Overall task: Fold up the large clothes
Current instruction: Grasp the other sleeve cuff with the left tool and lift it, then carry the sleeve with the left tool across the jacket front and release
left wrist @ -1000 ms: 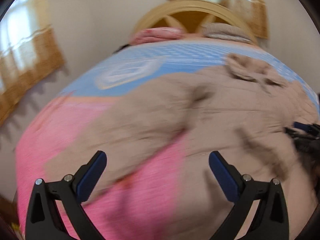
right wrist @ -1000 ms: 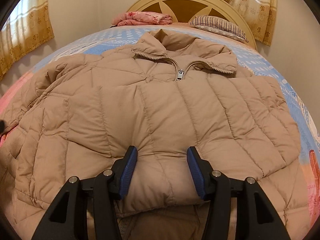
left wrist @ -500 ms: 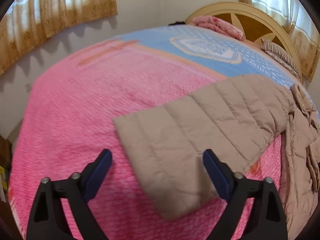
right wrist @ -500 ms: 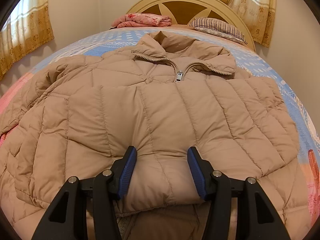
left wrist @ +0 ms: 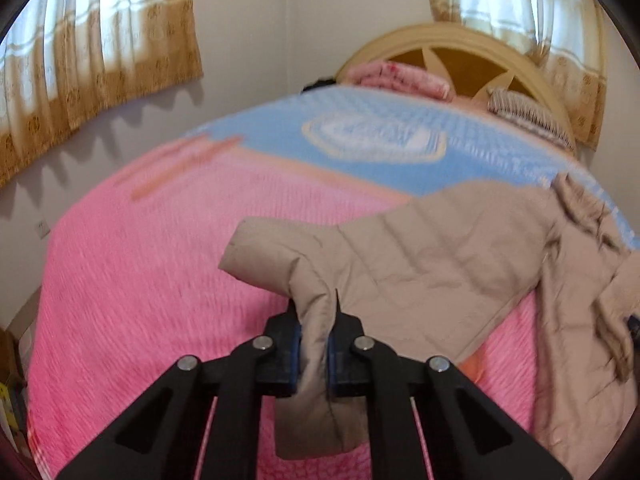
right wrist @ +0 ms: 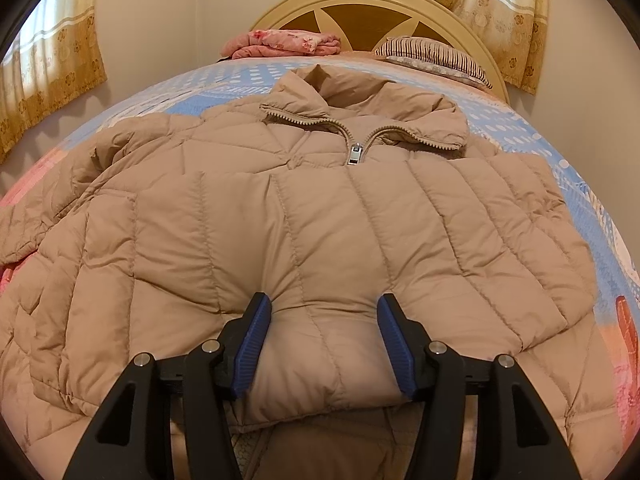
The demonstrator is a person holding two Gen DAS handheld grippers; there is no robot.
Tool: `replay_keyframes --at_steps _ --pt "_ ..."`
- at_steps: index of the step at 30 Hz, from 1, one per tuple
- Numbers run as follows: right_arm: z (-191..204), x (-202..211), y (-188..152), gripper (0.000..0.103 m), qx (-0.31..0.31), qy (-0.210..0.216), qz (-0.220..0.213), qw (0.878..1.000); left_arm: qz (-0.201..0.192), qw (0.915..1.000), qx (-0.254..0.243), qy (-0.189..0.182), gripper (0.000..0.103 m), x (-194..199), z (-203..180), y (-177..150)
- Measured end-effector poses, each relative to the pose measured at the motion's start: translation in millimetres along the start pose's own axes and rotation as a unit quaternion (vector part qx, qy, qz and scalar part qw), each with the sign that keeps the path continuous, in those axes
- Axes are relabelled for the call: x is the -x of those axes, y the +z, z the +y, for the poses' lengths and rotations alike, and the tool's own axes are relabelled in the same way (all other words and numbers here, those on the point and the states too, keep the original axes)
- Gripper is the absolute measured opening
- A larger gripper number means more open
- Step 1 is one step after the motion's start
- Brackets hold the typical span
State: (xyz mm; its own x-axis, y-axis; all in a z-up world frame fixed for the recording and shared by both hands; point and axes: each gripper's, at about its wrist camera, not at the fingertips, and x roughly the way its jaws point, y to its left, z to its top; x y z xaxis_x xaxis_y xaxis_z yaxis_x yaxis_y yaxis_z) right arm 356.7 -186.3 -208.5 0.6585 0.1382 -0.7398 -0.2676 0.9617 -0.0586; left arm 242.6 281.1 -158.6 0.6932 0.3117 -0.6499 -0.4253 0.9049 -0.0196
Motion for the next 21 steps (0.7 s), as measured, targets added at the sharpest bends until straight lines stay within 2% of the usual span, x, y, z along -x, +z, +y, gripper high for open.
replay_keyframes --at_steps 5,8,12,18,21 --pt "-2.0 -0.1 -0.2 0.057 -0.004 0.004 -0.001 1.000 -0.052 0.9985 -0.011 -0.012 0.009 30.5 -4.6 62.2" --pt "-2.9 0.1 -0.4 0.057 -0.007 0.006 -0.003 1.000 -0.084 0.9960 -0.025 -0.018 0.009 48.0 -12.4 87.7" --pt "-3.5 0.3 -0.7 0.058 -0.010 0.009 -0.004 1.000 -0.120 0.9910 -0.043 -0.039 0.009 69.8 -41.6 118.5" --pt "-4.4 0.3 -0.3 0.058 -0.013 0.012 -0.004 1.000 -0.161 0.9778 -0.078 -0.109 0.009 109.1 -101.6 142.7" --pt "-4.7 0.2 -0.7 0.059 -0.012 0.011 -0.003 1.000 -0.173 0.9678 -0.099 -0.154 0.009 132.7 -134.6 147.5"
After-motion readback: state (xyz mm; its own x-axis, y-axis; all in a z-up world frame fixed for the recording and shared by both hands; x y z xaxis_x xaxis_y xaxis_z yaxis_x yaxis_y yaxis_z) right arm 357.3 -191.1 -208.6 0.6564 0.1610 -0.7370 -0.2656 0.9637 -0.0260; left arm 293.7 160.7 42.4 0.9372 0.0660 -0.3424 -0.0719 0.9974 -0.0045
